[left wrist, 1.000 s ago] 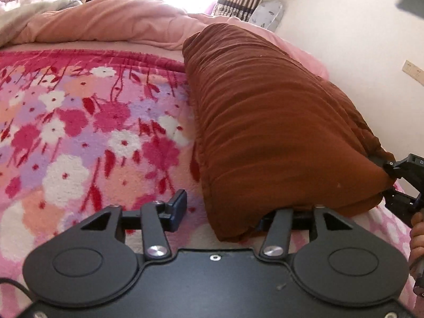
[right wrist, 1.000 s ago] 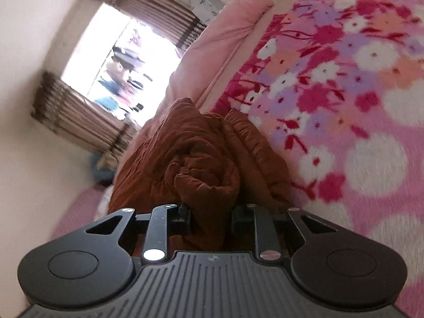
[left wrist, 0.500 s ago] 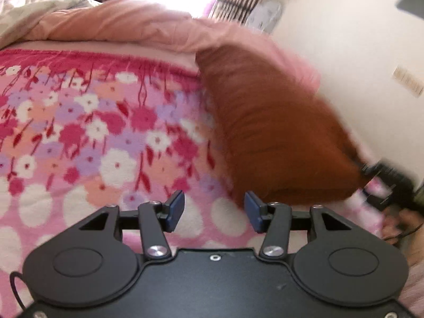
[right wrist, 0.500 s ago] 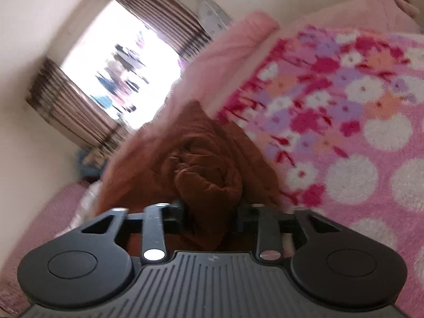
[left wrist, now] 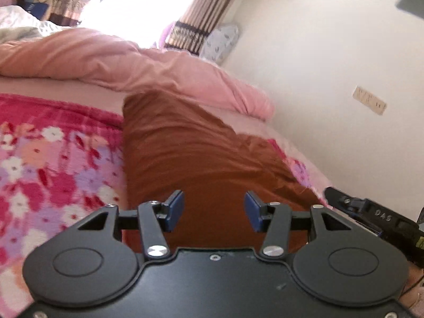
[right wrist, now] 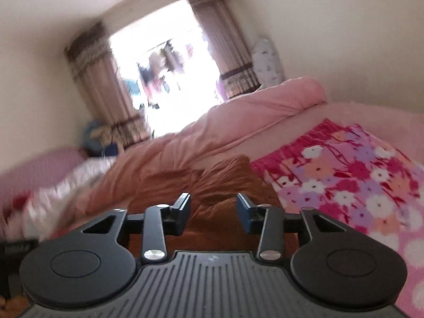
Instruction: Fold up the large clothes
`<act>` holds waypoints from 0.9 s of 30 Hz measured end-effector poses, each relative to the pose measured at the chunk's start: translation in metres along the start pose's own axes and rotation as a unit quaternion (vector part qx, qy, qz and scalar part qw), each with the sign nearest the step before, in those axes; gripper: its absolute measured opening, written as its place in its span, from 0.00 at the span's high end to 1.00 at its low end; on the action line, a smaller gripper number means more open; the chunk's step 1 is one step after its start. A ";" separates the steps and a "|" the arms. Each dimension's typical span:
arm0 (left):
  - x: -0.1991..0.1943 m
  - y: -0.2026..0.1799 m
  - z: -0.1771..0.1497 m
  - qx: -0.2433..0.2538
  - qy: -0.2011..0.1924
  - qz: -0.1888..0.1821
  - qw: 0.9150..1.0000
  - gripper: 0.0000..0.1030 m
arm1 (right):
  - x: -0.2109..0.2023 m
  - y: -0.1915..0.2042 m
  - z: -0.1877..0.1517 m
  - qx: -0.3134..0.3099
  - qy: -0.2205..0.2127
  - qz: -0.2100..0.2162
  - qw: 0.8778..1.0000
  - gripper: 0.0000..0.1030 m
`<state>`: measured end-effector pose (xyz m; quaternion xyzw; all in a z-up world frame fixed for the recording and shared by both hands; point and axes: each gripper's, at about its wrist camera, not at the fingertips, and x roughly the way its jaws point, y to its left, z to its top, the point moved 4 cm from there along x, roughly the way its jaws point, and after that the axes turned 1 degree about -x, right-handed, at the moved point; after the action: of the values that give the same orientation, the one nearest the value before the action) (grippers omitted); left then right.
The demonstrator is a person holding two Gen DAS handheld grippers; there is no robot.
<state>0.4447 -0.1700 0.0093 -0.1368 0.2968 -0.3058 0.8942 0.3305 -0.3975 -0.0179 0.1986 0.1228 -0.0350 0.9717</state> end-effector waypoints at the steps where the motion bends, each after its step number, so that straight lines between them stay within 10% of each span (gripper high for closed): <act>1: 0.010 -0.001 -0.004 0.003 0.011 0.003 1.000 0.51 | 0.007 0.002 -0.004 -0.006 0.014 -0.003 1.000 0.63; 14: 0.018 0.003 -0.007 0.063 0.022 0.017 0.998 0.46 | 0.031 -0.007 -0.042 -0.043 0.086 -0.021 0.995 0.72; 16: 0.010 0.011 0.013 0.072 -0.002 0.028 0.997 0.37 | 0.025 -0.006 -0.020 -0.031 0.077 0.011 0.996 0.63; 18: 0.015 0.029 0.035 0.072 -0.013 0.061 0.996 0.36 | 0.025 -0.013 0.008 -0.007 0.058 0.049 0.997 0.31; 27: 0.109 0.128 0.073 -0.138 0.076 0.049 0.986 0.36 | 0.133 -0.062 0.064 0.084 0.116 0.040 0.989 0.23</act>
<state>0.6183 -0.1343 -0.0368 -0.2204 0.4094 -0.2268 0.8558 0.4664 -0.4825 -0.0175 0.2869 0.2236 0.0175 0.9314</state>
